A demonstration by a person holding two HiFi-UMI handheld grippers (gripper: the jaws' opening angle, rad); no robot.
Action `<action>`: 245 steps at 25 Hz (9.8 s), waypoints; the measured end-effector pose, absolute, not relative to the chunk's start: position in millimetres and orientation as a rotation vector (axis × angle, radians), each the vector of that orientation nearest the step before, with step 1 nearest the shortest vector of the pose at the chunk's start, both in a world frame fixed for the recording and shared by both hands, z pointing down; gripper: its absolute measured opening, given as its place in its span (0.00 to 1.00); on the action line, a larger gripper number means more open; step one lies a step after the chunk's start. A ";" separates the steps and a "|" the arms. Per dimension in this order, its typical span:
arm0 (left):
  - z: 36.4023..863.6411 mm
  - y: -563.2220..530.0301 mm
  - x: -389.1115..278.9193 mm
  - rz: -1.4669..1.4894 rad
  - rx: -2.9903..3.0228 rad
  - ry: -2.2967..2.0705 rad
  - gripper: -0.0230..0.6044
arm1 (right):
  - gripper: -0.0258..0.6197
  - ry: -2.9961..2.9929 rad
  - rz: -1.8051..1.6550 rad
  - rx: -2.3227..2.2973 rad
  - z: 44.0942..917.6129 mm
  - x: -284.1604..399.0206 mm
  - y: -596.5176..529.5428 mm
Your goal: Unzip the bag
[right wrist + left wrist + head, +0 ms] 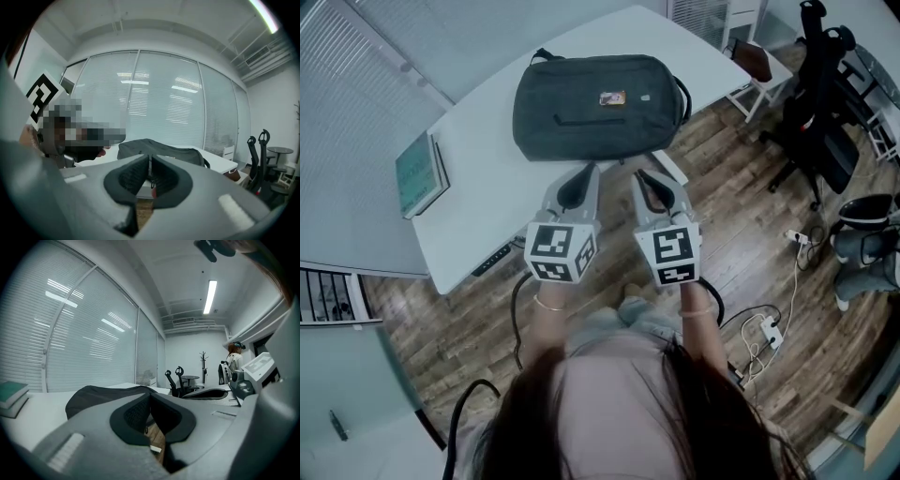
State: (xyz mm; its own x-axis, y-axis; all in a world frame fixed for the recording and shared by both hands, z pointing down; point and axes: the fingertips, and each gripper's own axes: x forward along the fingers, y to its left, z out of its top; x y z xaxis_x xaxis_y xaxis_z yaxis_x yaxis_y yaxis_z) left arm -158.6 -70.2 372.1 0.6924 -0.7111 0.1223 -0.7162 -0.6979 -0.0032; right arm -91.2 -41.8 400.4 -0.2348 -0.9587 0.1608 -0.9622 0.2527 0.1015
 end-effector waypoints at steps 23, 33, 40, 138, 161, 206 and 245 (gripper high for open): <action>439.0 -155.4 -145.5 0.321 2.790 -1.099 0.06 | 0.18 -2.269 0.301 1.712 506.2 -97.3 -124.7; 455.4 -180.5 -130.5 0.351 2.790 -1.044 0.06 | 0.20 -2.257 0.387 1.700 545.6 -96.1 -147.8; 464.2 -191.3 -128.8 0.378 2.782 -1.033 0.06 | 0.20 -2.300 0.473 1.720 555.7 -95.9 -155.2; 510.6 -212.6 -130.7 0.561 2.594 -1.228 0.05 | 0.05 -2.311 0.538 1.666 542.7 6.8 -139.2; 508.4 -214.0 -131.4 0.541 2.584 -1.284 0.05 | 0.05 -2.325 0.499 1.618 535.4 43.3 -150.0; 514.2 -219.4 -134.6 0.586 2.418 -1.483 0.05 | 0.06 -2.434 0.345 1.381 510.4 115.0 -214.5; 463.2 -151.9 -36.7 0.362 2.576 -1.273 0.28 | 0.05 -2.575 0.392 1.042 505.6 58.2 -157.4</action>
State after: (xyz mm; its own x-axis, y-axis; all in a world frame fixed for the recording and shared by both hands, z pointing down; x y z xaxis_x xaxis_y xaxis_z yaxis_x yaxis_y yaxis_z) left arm -36.7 -151.9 463.2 0.5886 -0.7398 0.3258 -0.8006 -0.5895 0.1078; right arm 58.2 -157.4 505.6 -0.6755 -0.6169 0.4039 -0.7092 0.6935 -0.1269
